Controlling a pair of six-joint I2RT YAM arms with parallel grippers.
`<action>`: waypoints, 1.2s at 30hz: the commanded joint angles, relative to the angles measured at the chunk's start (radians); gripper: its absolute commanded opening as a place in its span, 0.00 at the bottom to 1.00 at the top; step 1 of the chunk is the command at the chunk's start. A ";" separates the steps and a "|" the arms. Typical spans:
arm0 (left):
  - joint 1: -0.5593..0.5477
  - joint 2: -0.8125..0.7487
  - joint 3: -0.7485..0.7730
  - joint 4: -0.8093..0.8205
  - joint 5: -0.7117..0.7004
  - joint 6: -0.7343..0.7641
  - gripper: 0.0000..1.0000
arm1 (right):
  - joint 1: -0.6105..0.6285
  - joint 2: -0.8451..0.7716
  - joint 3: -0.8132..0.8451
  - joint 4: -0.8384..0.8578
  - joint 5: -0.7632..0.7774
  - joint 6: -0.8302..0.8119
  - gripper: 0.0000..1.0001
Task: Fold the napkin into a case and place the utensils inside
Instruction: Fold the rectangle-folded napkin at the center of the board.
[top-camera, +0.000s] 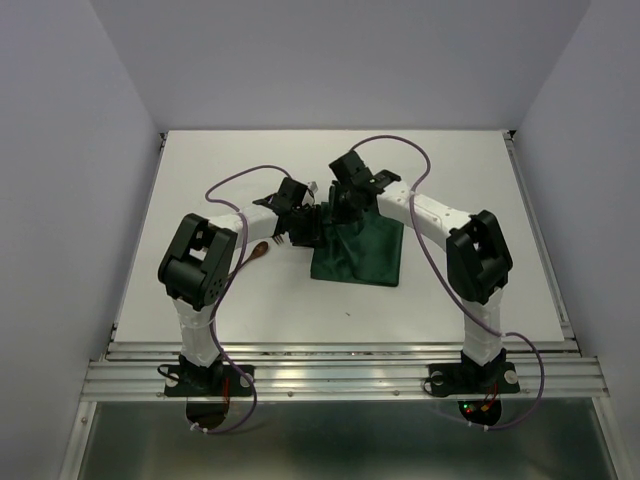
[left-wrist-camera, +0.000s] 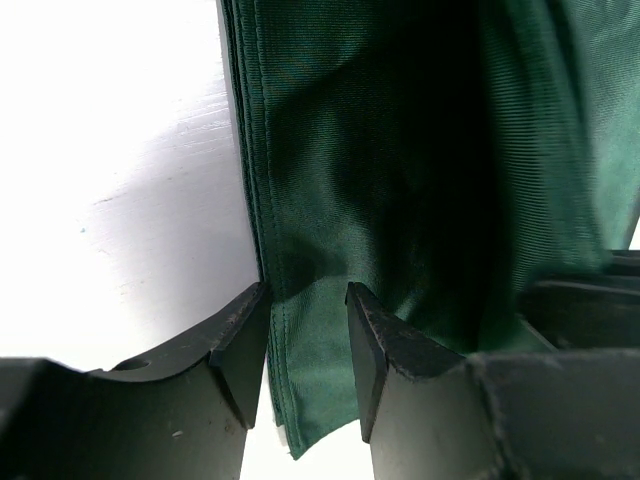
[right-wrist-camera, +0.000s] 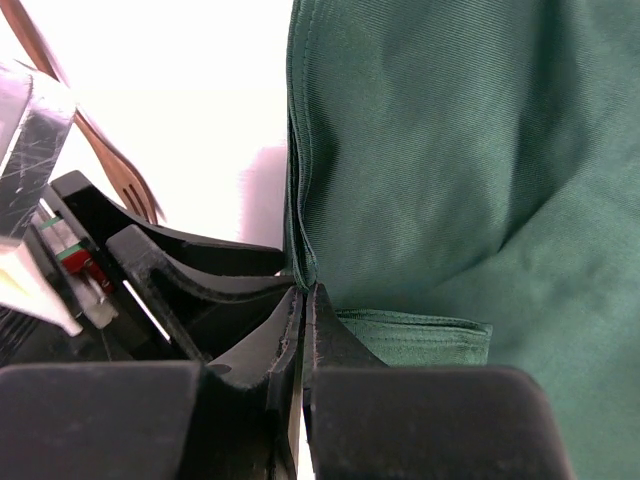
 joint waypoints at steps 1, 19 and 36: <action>-0.010 -0.028 -0.031 -0.047 -0.009 0.006 0.47 | 0.010 0.012 0.056 0.019 -0.011 -0.001 0.01; 0.100 -0.179 -0.072 -0.098 -0.008 0.002 0.47 | 0.010 -0.010 -0.030 0.059 -0.037 -0.010 0.01; 0.077 -0.041 -0.103 0.002 0.075 -0.029 0.42 | 0.010 -0.004 -0.004 0.060 -0.067 -0.001 0.01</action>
